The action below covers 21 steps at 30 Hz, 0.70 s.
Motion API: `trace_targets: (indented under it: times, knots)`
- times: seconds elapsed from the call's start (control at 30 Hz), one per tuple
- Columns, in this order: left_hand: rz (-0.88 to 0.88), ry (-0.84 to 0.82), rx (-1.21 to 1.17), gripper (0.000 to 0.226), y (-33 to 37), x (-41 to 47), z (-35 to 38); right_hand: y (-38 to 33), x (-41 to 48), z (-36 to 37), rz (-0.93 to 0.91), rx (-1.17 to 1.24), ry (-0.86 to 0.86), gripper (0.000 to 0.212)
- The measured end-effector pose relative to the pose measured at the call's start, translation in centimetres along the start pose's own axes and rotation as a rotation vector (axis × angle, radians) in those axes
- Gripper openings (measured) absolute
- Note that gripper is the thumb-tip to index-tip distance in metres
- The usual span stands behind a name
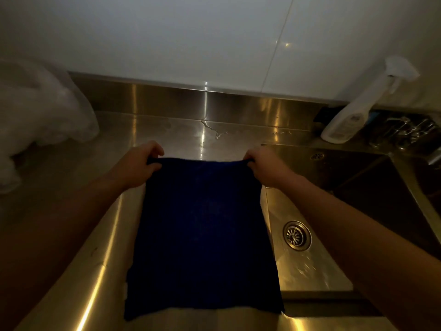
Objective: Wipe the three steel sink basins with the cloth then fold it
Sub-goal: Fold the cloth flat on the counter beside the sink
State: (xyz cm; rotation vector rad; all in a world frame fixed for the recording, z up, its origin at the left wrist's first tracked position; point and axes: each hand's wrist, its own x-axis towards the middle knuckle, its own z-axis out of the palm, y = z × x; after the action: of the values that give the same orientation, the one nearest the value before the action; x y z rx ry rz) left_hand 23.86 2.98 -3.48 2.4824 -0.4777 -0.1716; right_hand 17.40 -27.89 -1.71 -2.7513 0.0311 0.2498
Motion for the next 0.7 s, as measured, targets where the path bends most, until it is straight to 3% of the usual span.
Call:
trace_targets:
  times: [0.1,0.17,0.27,0.33,0.4,0.47,0.6,0.7]
  knots:
    - [0.102,0.063,0.028,0.025,1.7,-1.8,-3.2,-0.4,-2.3,-3.2,-0.147,-0.017,0.138,0.013]
    - [0.212,0.055,0.082,0.018,2.3,-4.2,-4.6,-0.7,-5.1,-4.4,-0.259,-0.051,0.122,0.013]
    - [0.332,-0.046,0.07,0.007,1.9,-10.0,-4.0,-0.4,-10.8,-3.7,-0.358,-0.118,-0.006,0.019]
    - [0.286,-0.194,0.0,0.016,0.5,-14.6,-1.9,0.4,-14.9,-1.6,-0.429,-0.209,-0.13,0.026]
    - [0.306,-0.311,0.1,0.023,-1.0,-18.9,0.4,1.0,-18.6,1.0,-0.441,-0.246,-0.329,0.03]
    - [0.406,-0.384,0.259,0.028,-1.5,-21.3,1.9,1.4,-20.7,3.8,-0.313,-0.161,-0.406,0.043]
    - [0.322,-0.227,0.22,0.056,0.5,-21.1,4.6,0.1,-20.7,8.6,0.394,0.254,-0.095,0.082]
    - [0.312,-0.213,0.35,0.057,2.8,-19.9,7.5,-2.2,-19.9,11.2,0.602,0.554,-0.05,0.076]
